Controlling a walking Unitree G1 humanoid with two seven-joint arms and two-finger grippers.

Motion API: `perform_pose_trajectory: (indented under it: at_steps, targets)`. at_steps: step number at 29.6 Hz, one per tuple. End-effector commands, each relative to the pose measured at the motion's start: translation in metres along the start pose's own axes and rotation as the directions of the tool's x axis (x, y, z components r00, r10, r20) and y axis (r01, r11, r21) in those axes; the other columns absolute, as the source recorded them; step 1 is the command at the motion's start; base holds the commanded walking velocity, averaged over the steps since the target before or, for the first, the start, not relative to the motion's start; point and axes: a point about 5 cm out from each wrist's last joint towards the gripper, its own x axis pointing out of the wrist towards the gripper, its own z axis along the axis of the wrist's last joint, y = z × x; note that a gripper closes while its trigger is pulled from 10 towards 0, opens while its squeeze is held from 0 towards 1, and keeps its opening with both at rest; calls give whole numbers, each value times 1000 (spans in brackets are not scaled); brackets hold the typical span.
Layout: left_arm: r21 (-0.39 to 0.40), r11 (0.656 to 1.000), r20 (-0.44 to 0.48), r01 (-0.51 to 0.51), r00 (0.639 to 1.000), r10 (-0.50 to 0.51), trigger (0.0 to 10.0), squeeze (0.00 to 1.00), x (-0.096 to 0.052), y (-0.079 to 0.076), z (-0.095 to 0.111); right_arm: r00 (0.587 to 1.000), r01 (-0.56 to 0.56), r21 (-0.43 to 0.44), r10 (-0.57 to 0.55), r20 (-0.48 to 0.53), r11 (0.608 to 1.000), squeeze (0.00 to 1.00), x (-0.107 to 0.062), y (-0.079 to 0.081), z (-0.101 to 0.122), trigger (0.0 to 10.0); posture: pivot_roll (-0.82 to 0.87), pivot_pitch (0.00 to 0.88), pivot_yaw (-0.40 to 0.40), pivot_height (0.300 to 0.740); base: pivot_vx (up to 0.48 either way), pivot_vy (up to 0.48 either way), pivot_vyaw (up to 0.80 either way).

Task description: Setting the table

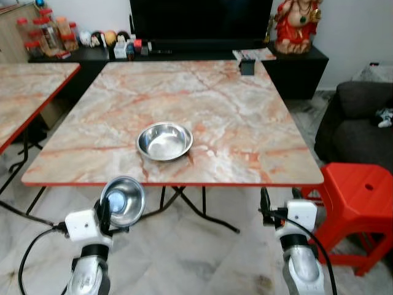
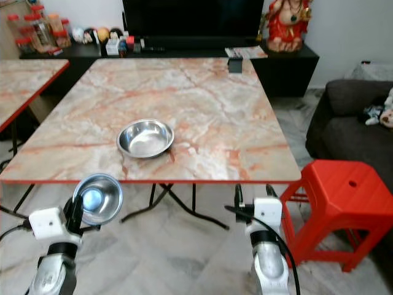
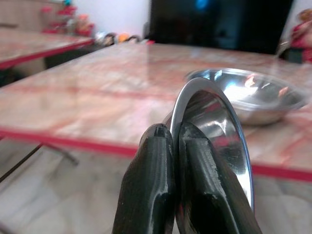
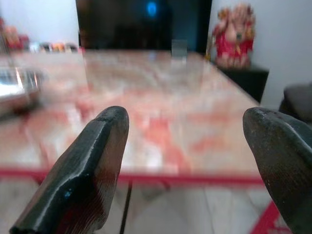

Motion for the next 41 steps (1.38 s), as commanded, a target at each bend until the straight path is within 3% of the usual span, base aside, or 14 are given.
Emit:
perform_pose_trajectory:
  at_steps: [1, 9, 12, 17, 24, 29, 41]
  targets:
    - [-8, 999, 40, 31, 999, -31, 10000, 0, 9, -7, 15, 999, 4, 13, -5, 49, 1000, 0, 10, 3, 16, 10000, -33, 0, 39, 740, 0, 0, 0]
    - [-49, 991, 64, 127, 990, -123, 10000, 0, 35, -39, 34, 996, -30, 44, 27, 84, 999, 0, 32, 19, 41, 10000, -37, 0, 45, 740, 0, 0, 0]
    - [-57, 990, 57, 129, 990, -126, 10000, 0, 36, -40, 36, 997, -29, 44, 26, 77, 999, 0, 32, 20, 42, 10000, -37, 0, 45, 740, 0, 0, 0]
    - [-175, 970, 76, 171, 984, -160, 10000, 0, 59, -64, 47, 994, -61, 81, 53, 93, 995, 0, 42, 34, 51, 10000, -45, 0, 47, 740, 0, 0, 0]
    - [-229, 952, 69, 204, 979, -193, 10000, 0, 73, -80, 48, 993, -76, 91, 66, 100, 993, 0, 49, 41, 56, 10000, -52, 0, 48, 740, 0, 0, 0]
    - [-232, 953, 69, 196, 980, -185, 10000, 0, 79, -86, 47, 991, -84, 91, 73, 115, 992, 0, 55, 43, 61, 10000, -58, 0, 47, 740, 0, 0, 0]
    - [-263, 953, 91, 149, 987, -130, 10000, 0, 93, -84, 50, 988, -102, 79, 92, 123, 992, 0, 59, 48, 63, 10000, -51, 0, 36, 740, 234, 103, 86]
